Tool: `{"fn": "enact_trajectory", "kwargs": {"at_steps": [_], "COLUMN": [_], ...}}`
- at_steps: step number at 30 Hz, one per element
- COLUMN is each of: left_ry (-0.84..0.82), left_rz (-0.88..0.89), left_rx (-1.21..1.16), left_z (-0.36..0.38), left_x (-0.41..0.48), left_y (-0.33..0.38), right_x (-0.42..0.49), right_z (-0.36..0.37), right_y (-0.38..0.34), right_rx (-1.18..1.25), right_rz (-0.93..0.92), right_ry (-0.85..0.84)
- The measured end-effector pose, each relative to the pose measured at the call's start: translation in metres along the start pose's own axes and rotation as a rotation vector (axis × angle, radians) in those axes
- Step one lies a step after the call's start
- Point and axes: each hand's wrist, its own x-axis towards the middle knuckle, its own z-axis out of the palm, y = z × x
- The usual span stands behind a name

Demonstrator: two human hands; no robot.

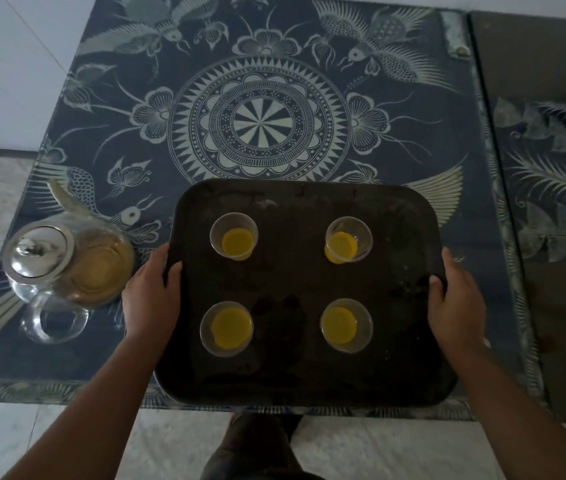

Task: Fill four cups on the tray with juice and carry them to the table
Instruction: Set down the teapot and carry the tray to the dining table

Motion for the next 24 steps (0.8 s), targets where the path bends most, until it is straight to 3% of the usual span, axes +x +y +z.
{"fn": "enact_trajectory", "kwargs": {"at_steps": [24], "left_ry": [0.101], "left_rz": [0.145], "left_rx": [0.000], "left_z": [-0.119], "left_x": [0.001], "left_y": [0.060], "right_x": [0.002], "right_z": [-0.127], "right_y": [-0.066], "right_rx": [0.078], "right_rz": [0.008], "right_ry": [0.016]}}
